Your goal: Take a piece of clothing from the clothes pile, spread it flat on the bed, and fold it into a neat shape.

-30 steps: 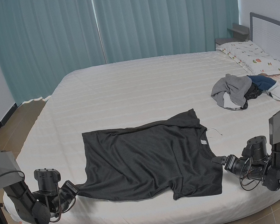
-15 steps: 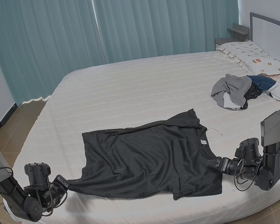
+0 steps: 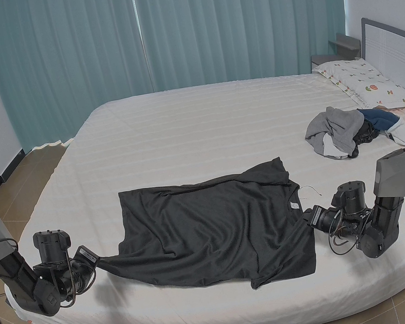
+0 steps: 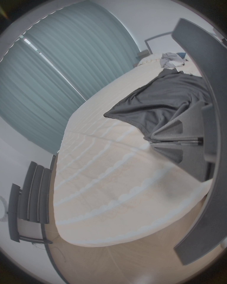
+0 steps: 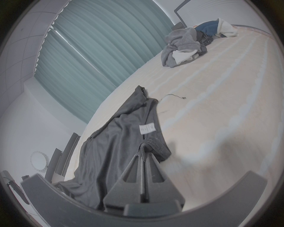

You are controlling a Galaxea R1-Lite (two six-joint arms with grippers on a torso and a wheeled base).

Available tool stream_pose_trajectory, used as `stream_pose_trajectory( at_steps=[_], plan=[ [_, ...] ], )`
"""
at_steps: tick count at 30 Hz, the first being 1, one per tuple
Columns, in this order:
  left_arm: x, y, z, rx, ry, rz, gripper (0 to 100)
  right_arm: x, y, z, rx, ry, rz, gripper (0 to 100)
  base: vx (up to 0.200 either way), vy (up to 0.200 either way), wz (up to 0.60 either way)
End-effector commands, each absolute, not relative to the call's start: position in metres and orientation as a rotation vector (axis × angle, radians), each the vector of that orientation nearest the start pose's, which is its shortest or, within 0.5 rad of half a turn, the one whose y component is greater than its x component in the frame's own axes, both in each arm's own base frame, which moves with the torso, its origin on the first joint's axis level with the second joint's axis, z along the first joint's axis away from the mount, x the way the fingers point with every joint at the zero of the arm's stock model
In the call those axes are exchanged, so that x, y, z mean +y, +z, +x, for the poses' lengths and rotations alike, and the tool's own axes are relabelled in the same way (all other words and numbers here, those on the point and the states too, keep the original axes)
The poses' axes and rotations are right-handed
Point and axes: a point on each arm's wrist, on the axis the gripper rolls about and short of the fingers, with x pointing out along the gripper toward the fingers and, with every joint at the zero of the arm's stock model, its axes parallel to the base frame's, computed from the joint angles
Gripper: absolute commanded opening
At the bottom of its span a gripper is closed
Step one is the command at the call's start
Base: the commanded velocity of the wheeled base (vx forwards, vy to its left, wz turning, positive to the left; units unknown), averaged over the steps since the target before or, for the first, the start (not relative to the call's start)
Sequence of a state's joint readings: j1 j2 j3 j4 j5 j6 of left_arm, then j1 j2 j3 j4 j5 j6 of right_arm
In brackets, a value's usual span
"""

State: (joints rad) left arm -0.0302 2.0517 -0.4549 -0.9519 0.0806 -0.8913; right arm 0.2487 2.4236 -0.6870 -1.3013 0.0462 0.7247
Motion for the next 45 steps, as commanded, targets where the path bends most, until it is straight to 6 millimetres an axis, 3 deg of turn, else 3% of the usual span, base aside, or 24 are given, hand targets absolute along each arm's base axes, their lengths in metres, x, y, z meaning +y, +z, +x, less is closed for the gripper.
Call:
stream_pose_trajectory(
  at_steps=[1,9,18,20,21,25,29,37,39,40,45],
  plan=[
    [-0.002,0.029,0.302,0.556,0.318,-0.964,0,0.099,-0.008,0.388,0.44,0.136,0.675,0,0.0,0.0,0.0],
    [0.014,0.015,0.316,0.543,0.382,-1.011,0,0.106,-0.006,0.419,0.404,0.129,0.675,0,0.0,0.0,0.0],
    [0.019,0.003,0.326,0.544,0.418,-1.057,0,0.11,-0.018,0.442,0.365,0.092,0.675,0,0.0,0.0,0.0],
    [0.02,0.0,0.327,0.533,0.414,-1.059,0,0.112,-0.029,0.447,0.364,0.081,0.673,0,0.0,0.0,0.0],
    [0.02,-0.002,0.328,0.526,0.41,-1.058,0,0.113,-0.033,0.448,0.366,0.083,0.672,100,0.0,0.0,0.0],
    [0.02,-0.003,0.328,0.502,0.397,-1.059,0,0.113,-0.045,0.445,0.397,0.076,0.665,100,0.0,0.0,0.0],
    [0.02,-0.004,0.328,0.505,0.398,-1.059,0,0.105,-0.042,0.438,0.417,0.067,0.664,100,0.0,0.0,0.0],
    [0.019,-0.005,0.325,0.515,0.401,-1.058,0,0.081,-0.008,0.39,0.462,0.186,0.697,100,0.0,0.0,0.0],
    [0.019,-0.005,0.325,0.515,0.4,-1.056,0,0.081,-0.007,0.387,0.47,0.188,0.697,100,0.0,0.0,0.0],
    [0.019,-0.005,0.325,0.517,0.4,-1.057,0,0.082,-0.009,0.368,0.535,0.213,0.695,100,0.0,0.0,0.0],
    [0.018,-0.006,0.324,0.52,0.399,-1.055,0,0.094,-0.025,0.342,0.657,0.247,0.668,100,0.0,0.0,0.0]
  ],
)
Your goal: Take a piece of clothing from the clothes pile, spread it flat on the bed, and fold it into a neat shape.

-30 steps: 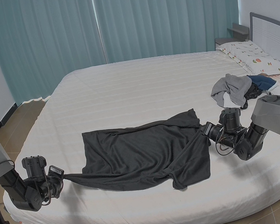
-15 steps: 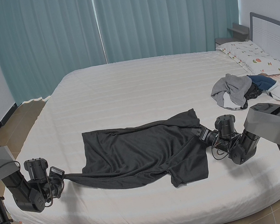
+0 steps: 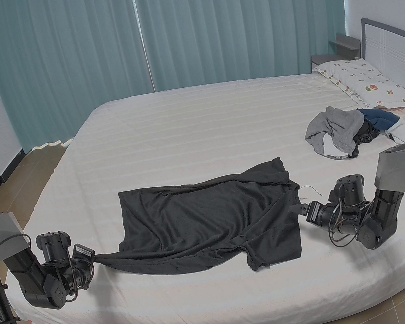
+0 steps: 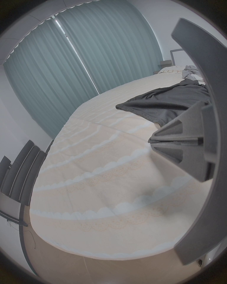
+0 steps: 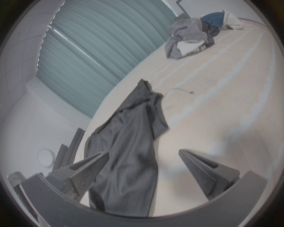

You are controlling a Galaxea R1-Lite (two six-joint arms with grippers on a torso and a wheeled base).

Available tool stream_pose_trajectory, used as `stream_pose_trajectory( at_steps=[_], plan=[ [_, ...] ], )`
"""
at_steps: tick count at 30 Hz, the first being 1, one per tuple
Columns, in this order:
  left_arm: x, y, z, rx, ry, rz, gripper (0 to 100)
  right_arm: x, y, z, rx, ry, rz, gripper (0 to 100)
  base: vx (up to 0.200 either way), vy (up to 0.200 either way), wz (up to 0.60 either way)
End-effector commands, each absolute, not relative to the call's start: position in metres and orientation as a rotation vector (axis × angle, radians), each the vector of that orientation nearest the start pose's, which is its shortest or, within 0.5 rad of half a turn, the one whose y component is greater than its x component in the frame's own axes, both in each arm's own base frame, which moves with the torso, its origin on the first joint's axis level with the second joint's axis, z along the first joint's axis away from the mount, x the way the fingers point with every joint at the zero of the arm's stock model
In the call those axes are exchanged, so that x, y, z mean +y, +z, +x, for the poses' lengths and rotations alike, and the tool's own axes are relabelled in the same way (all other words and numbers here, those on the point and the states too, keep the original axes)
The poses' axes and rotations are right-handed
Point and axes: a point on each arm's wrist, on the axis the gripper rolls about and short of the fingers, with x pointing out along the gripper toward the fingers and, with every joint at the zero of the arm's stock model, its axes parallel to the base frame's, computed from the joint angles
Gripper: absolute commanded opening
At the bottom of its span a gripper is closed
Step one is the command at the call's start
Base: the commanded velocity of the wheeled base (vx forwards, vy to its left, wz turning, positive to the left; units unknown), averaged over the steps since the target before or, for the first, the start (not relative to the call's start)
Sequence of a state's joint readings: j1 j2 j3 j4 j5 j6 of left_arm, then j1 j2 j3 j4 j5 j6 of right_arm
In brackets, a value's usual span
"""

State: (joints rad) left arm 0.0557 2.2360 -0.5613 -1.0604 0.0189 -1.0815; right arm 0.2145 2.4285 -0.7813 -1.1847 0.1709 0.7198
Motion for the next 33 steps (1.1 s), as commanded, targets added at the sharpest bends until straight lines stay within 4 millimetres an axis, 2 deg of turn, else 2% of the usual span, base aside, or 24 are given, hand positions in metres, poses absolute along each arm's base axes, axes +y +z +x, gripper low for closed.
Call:
stream_pose_trajectory(
  at_steps=[1,7,10,20,21,30,33],
  plan=[
    [0.018,-0.006,0.324,0.521,0.4,-1.054,0,0.097,-0.029,0.339,0.677,0.25,0.659,100,0.0,0.0,0.0],
    [0.018,-0.006,0.324,0.523,0.396,-1.053,0,0.105,-0.035,0.337,0.703,0.27,0.646,100,0.0,0.0,0.0],
    [0.018,-0.006,0.324,0.523,0.396,-1.053,0,0.116,-0.04,0.334,0.731,0.287,0.632,100,0.0,0.0,0.0],
    [0.018,-0.006,0.323,0.526,0.398,-1.051,0,0.121,-0.048,0.333,0.757,0.308,0.579,100,0.0,0.0,0.0],
    [0.018,-0.006,0.323,0.526,0.398,-1.051,0,0.121,-0.048,0.333,0.757,0.308,0.579,0,0.0,0.0,0.0],
    [0.018,-0.006,0.322,0.529,0.396,-1.049,0,0.114,-0.045,0.328,0.763,0.292,0.578,0,0.0,0.0,0.0],
    [0.017,-0.006,0.32,0.538,0.39,-1.05,0,0.099,-0.032,0.323,0.764,0.271,0.596,0,0.0,0.0,0.0]
  ],
)
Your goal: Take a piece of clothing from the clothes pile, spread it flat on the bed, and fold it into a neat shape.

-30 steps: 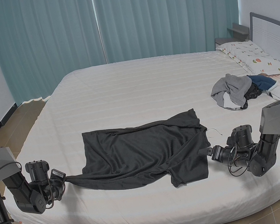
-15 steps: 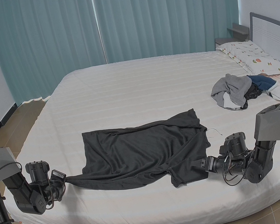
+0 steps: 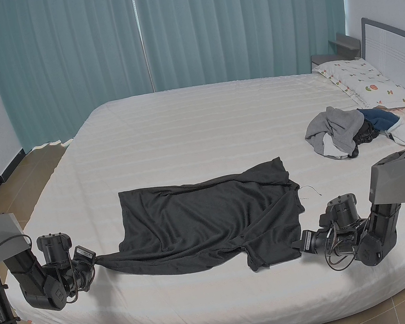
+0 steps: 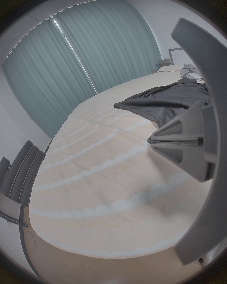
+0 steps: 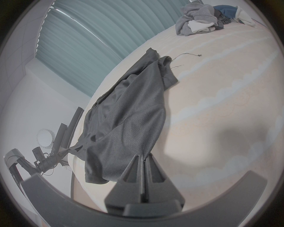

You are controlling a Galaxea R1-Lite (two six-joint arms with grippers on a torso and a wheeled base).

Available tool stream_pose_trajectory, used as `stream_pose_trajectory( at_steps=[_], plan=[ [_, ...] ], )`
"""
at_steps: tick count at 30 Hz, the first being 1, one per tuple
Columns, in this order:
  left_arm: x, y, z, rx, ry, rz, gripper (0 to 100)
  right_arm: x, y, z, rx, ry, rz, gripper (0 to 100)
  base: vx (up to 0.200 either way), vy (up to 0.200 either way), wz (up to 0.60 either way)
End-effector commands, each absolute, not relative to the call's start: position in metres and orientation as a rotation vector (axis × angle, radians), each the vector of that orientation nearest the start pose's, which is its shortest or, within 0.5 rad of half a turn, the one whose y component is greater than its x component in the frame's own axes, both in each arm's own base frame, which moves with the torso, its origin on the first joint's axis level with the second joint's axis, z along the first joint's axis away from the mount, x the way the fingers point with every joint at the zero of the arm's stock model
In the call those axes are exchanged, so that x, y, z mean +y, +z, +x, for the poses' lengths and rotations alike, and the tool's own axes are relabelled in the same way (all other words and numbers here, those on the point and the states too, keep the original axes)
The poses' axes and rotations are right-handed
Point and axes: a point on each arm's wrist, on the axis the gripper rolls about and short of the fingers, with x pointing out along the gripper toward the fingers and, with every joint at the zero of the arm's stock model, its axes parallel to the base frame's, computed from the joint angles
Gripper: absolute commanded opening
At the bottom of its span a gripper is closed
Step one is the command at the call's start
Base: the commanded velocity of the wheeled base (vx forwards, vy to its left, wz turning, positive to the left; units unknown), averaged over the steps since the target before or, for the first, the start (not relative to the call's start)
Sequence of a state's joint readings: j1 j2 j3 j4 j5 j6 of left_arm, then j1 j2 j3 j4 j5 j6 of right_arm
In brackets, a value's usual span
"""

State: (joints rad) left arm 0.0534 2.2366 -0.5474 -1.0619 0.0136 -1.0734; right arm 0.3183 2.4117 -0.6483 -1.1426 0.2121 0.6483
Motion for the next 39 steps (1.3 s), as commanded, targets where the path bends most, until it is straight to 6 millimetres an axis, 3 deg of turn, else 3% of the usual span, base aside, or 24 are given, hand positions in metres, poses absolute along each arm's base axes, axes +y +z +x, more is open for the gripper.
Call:
stream_pose_trajectory(
  at_steps=[1,9,10,11,15,21,31,39],
  plan=[
    [0.017,-0.006,0.319,0.546,0.386,-1.047,0,0.094,-0.03,0.319,0.776,0.265,0.602,0,0.0,0.0,0.0],
    [0.004,-0.013,0.298,0.615,0.333,-0.948,0,0.062,-0.006,0.287,0.798,0.244,0.649,0,0.0,0.0,0.0],
    [-0.002,-0.012,0.29,0.619,0.3,-0.912,0,0.052,-0.001,0.275,0.803,0.216,0.654,0,0.0,0.0,0.0],
    [-0.002,-0.012,0.29,0.619,0.3,-0.912,0,0.052,-0.001,0.275,0.803,0.216,0.654,0,0.0,0.0,0.0],
    [-0.009,-0.013,0.27,0.67,0.245,-0.734,0,0.039,0.003,0.242,0.85,0.187,0.62,0,0.0,0.0,0.0],
    [-0.014,-0.011,0.248,0.731,0.195,-0.59,0,0.033,0.003,0.213,0.906,0.173,0.582,0,0.0,0.0,0.0],
    [-0.015,-0.012,0.214,0.836,0.144,-0.337,0,0.03,-0.005,0.183,1.016,0.162,0.529,0,0.0,0.0,0.0],
    [-0.013,-0.019,0.197,0.919,0.123,-0.225,0,0.033,-0.01,0.177,1.083,0.162,0.497,0,0.0,0.0,0.0]
  ],
)
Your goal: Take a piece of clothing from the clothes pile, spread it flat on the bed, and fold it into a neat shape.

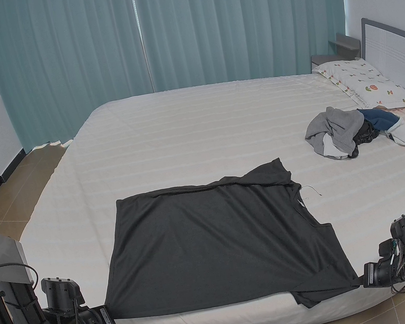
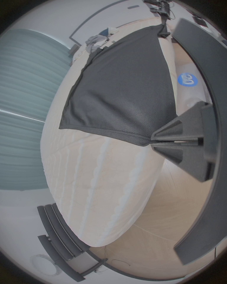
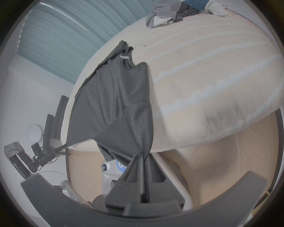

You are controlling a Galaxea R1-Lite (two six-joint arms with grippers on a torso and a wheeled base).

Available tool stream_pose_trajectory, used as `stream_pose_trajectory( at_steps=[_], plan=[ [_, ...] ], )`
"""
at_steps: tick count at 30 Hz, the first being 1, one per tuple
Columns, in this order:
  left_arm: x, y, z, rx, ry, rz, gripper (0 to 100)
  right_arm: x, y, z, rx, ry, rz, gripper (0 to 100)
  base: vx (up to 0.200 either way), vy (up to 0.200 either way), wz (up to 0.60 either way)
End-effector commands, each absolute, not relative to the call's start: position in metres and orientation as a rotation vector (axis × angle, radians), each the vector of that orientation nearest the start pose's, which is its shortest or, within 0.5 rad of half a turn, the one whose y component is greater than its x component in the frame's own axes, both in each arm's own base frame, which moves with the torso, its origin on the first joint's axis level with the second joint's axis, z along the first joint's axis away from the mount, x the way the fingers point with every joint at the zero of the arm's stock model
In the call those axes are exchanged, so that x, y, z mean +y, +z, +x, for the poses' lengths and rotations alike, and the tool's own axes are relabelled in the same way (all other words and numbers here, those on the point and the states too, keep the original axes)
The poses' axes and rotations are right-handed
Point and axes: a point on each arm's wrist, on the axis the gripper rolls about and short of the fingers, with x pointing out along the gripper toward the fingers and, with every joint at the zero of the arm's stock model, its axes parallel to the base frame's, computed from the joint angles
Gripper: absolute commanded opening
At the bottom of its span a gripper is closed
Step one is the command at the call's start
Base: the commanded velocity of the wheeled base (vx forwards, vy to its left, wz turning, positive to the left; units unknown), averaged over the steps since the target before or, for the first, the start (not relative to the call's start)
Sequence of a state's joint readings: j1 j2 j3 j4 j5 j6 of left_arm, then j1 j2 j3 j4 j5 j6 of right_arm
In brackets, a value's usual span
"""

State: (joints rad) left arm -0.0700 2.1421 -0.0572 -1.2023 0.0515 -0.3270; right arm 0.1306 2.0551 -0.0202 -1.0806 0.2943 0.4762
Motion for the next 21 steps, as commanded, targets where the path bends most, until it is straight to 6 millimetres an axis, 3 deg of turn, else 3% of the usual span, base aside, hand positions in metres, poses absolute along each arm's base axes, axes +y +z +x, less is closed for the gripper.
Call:
stream_pose_trajectory(
  at_steps=[1,17,18,21],
  plan=[
    [-0.013,-0.019,0.195,0.929,0.117,-0.208,0,0.035,-0.01,0.176,1.092,0.167,0.49,0,0.0,0.0,0.0],
    [-0.015,-0.036,0.192,1.01,0.126,-0.158,0,0.037,-0.023,0.178,1.138,0.148,0.429,0,0.0,0.0,0.0],
    [-0.015,-0.036,0.193,1.005,0.125,-0.163,0,0.037,-0.022,0.178,1.13,0.15,0.429,100,0.0,0.0,0.0],
    [-0.016,-0.034,0.194,0.991,0.125,-0.167,0,0.037,-0.019,0.182,1.085,0.16,0.436,100,0.0,0.0,0.0]
  ],
)
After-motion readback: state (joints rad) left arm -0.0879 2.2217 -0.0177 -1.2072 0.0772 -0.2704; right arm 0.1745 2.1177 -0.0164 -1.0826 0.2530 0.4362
